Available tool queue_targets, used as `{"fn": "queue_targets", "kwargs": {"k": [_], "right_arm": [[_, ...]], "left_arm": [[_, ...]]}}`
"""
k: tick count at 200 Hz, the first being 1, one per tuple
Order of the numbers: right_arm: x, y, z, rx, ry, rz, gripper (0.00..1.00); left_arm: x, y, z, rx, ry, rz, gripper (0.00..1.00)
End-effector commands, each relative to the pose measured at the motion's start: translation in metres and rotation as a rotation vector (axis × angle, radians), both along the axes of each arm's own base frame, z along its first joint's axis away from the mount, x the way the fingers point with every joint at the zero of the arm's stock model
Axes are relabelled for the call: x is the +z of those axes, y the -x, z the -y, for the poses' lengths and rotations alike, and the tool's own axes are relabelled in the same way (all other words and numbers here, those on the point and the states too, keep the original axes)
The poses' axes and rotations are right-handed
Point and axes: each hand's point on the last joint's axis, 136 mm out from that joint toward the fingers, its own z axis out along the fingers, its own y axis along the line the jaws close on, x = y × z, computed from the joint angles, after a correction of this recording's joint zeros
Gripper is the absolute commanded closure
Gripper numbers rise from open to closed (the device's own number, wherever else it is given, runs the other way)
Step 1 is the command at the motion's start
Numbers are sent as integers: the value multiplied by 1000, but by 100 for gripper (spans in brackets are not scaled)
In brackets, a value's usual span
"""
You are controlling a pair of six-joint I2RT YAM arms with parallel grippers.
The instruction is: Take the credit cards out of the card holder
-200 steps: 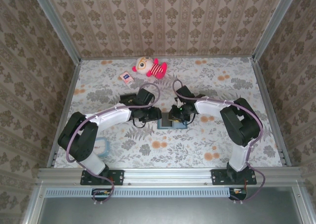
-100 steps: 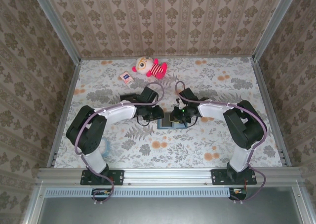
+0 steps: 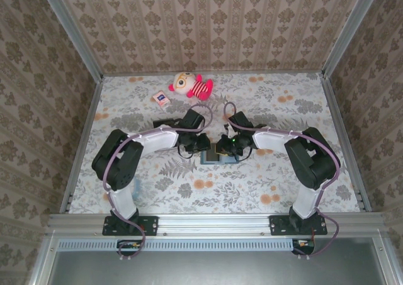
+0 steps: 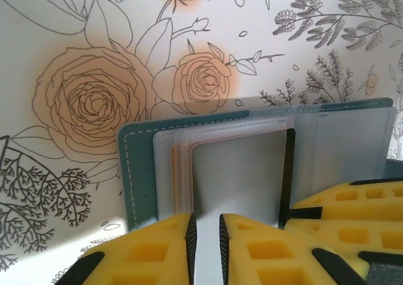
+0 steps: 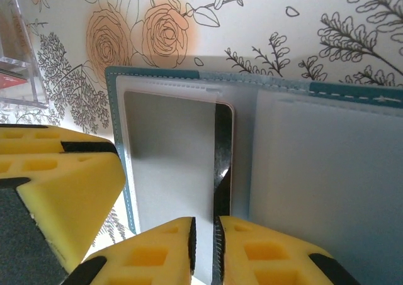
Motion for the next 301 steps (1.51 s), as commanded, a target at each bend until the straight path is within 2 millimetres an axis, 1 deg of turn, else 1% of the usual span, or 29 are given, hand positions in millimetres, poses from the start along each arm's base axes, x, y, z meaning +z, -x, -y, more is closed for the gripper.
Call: {"fn": "queue_targets", "kwargs": {"k": [1, 17, 41, 78, 101, 116, 141, 176, 192, 219, 232, 258, 301], "right_arm": [[-8, 4, 10, -13, 41, -10, 81], [-8, 3, 14, -31, 55, 1, 82], [-10, 2, 15, -35, 57, -2, 82], [-15, 1, 14, -33, 54, -13, 82], [-17, 3, 10, -19, 30, -23, 82], [-18, 4, 8, -12, 18, -23, 85], [-17, 4, 8, -9, 17, -16, 85], [-17, 4, 8, -7, 12, -16, 91], [-15, 3, 10, -15, 16, -8, 93], [-9, 4, 17, -32, 23, 5, 95], [-7, 5, 20, -29, 30, 15, 97], [-6, 7, 30, -28, 78, 24, 99], [-2, 5, 29, -36, 56, 31, 98]], "left_arm": [[-11, 3, -2, -13, -19, -22, 80], [-16, 5, -3, -11, -35, -27, 84], [-20, 6, -7, -12, -65, -27, 85], [-29, 12, -14, -11, -95, -43, 86], [-34, 15, -15, -12, -101, -53, 86], [-37, 16, -16, -13, -103, -63, 86], [-40, 18, -16, -10, -102, -67, 86], [-40, 19, -17, -7, -100, -67, 84], [-39, 19, -18, -5, -105, -63, 82], [-35, 18, -22, 0, -114, -48, 79], [-34, 17, -23, 0, -117, -40, 76], [-29, 13, -20, -8, -104, -23, 74], [-19, 7, -15, -33, -91, -2, 75]]}}
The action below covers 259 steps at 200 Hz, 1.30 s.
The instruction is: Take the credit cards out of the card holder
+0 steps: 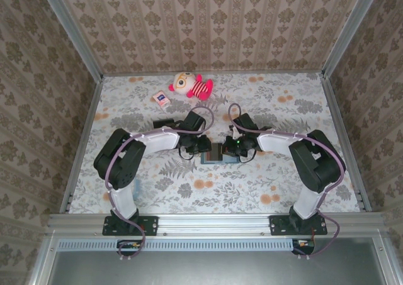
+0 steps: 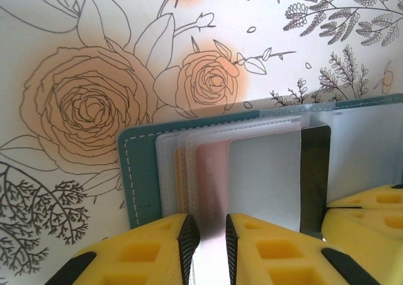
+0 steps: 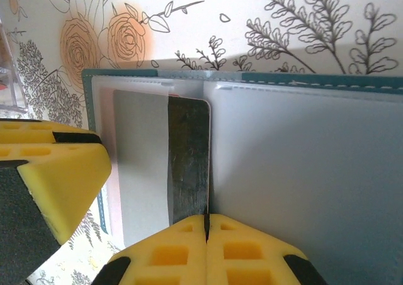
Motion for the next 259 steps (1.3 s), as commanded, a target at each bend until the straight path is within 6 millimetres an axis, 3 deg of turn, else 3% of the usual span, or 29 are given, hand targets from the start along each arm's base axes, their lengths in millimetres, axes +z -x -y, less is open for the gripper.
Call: {"fn": "queue_targets", "kwargs": {"k": [1, 46, 90, 172, 212, 259], "right_arm": [[1, 4, 8, -8, 24, -2, 98], [5, 4, -1, 20, -28, 1, 78], [-3, 3, -2, 21, -19, -21, 77], [-9, 5, -4, 29, -25, -36, 77], [-10, 3, -4, 27, -28, -32, 78], [-11, 3, -8, 29, -50, -34, 78]], "left_arm": [[-9, 7, -15, -17, -81, -22, 75], [15, 4, -10, -36, -47, 11, 74], [43, -4, -4, -28, 4, 76, 74], [10, 12, 15, -87, 52, -46, 84], [-9, 16, 8, -76, 6, -90, 88], [-11, 18, -3, -71, -20, -93, 90]]}}
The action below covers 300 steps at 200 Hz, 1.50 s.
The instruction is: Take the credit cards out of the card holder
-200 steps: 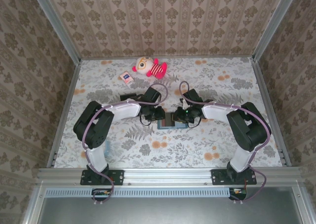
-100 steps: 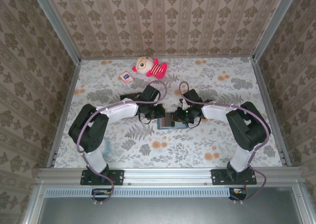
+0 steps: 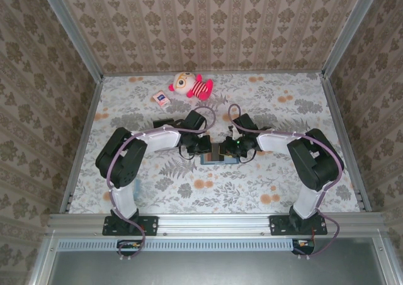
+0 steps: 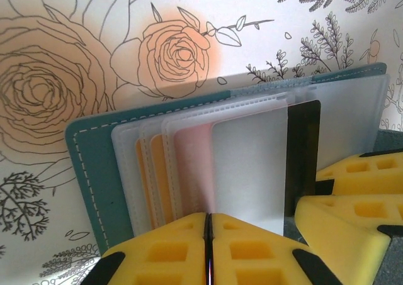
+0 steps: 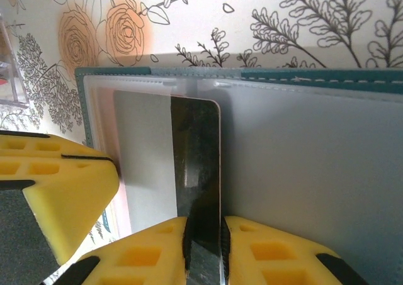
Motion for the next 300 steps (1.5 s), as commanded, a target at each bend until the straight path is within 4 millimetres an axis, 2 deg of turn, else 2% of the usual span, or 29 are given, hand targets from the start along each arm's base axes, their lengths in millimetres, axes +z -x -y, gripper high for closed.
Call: {"fn": "queue_targets", "kwargs": {"k": [1, 39, 84, 121, 149, 161, 176, 190, 194, 205, 251, 277, 300], "right_arm": [[-7, 2, -3, 11, -20, -19, 78], [-6, 1, 0, -12, -15, -20, 85], [-4, 9, 26, -47, 55, -18, 96], [13, 12, 33, -60, 23, 28, 100], [32, 11, 35, -72, -32, 82, 100], [44, 11, 35, -73, -66, 115, 100], [63, 9, 35, -80, -128, 164, 100], [85, 6, 32, -85, -225, 217, 100], [102, 5, 31, -83, -266, 258, 100], [120, 3, 31, -76, -315, 310, 100], [185, -2, 29, -46, -498, 465, 100], [219, -5, 25, -25, -589, 536, 100], [235, -8, 20, 18, -621, 553, 100]], "left_arm": [[-13, 8, -12, -8, -54, -35, 90], [-15, 9, -15, -3, -61, -39, 89], [-9, 7, -23, -10, -81, -16, 82], [-1, 9, -10, -16, 20, -44, 74], [19, 4, -2, -14, 87, -26, 68], [31, 1, 0, -11, 113, -13, 63], [56, -2, 5, -17, 176, 13, 55], [80, -7, 5, -15, 218, 48, 45], [86, -9, 4, -15, 227, 58, 43], [102, -13, 3, -8, 258, 79, 37], [157, -19, 7, 10, 457, 158, 15], [178, -19, 11, -2, 539, 210, 8], [197, -13, 13, -12, 631, 237, 7]]}}
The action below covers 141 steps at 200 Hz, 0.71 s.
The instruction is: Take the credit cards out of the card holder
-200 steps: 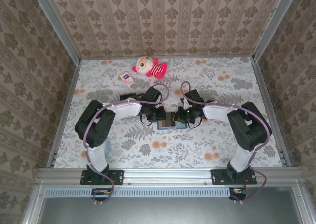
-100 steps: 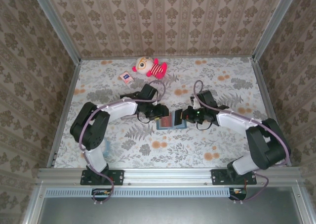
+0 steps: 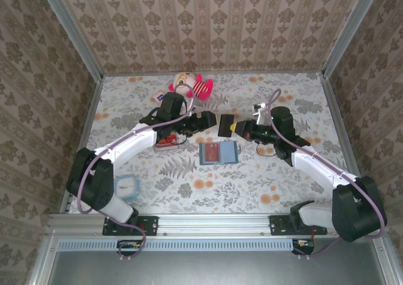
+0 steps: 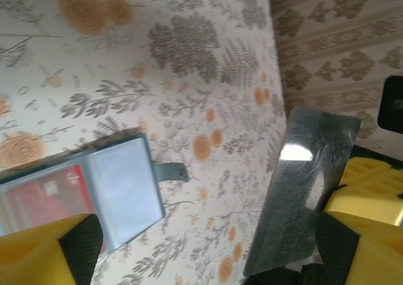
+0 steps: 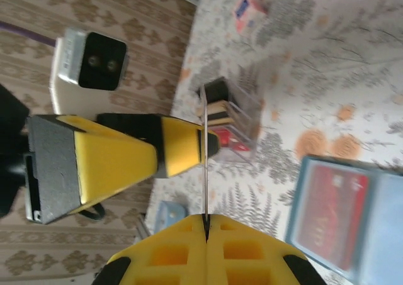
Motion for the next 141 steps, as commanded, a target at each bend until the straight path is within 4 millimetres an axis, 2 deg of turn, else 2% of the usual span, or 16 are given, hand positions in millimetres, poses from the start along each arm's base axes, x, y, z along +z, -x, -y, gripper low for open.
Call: {"fn": "queue_targets", "kwargs": {"k": [1, 30, 51, 92, 141], "right_arm": [[42, 0, -9, 79, -84, 96, 100], [53, -5, -16, 127, -131, 104, 100], [57, -8, -19, 140, -162, 105, 100], [59, -8, -19, 151, -173, 102, 100], [53, -11, -18, 151, -172, 81, 100]], "left_arm": [[31, 7, 6, -29, 135, 44, 7], [54, 12, 10, -50, 233, 102, 9], [65, 14, 11, -60, 282, 128, 16], [79, 13, 16, -72, 376, 152, 45], [78, 12, 16, -72, 382, 158, 73]]}}
